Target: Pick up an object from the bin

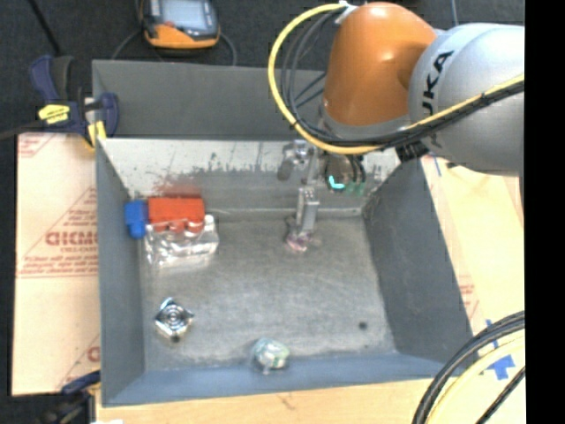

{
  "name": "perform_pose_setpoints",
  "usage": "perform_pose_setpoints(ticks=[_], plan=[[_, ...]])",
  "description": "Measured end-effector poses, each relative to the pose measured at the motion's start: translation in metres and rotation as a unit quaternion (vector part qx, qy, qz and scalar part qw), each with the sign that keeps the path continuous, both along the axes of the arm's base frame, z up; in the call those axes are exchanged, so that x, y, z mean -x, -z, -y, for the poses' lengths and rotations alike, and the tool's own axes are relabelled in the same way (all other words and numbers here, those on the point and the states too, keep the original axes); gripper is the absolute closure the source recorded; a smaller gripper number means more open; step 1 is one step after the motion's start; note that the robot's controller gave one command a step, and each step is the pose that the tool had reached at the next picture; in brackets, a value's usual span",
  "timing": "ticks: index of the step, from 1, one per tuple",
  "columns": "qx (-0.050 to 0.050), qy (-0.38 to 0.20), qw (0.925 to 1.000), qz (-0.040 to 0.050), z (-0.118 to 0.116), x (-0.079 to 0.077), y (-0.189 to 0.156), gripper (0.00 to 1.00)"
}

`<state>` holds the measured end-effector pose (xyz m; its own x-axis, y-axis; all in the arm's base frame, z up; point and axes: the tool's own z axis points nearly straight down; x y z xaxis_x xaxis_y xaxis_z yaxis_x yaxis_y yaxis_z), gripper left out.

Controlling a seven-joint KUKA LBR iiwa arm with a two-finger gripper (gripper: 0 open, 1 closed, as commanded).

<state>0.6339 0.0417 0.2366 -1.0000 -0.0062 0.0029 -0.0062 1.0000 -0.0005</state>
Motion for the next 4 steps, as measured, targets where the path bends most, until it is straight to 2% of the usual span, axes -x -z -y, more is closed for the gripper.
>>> perform_pose_setpoints(ticks=[1,2,3,4], plan=[[-0.001,-0.106,0.9943,0.0018,-0.108,0.038,0.13,0.0],[-0.003,-0.09,0.9959,0.0088,-0.107,-0.012,0.156,0.0],[-0.002,-0.082,0.9966,0.0096,-0.139,-0.011,0.157,0.0],[-0.003,-0.079,0.9967,0.0144,-0.138,-0.015,0.153,1.0]])
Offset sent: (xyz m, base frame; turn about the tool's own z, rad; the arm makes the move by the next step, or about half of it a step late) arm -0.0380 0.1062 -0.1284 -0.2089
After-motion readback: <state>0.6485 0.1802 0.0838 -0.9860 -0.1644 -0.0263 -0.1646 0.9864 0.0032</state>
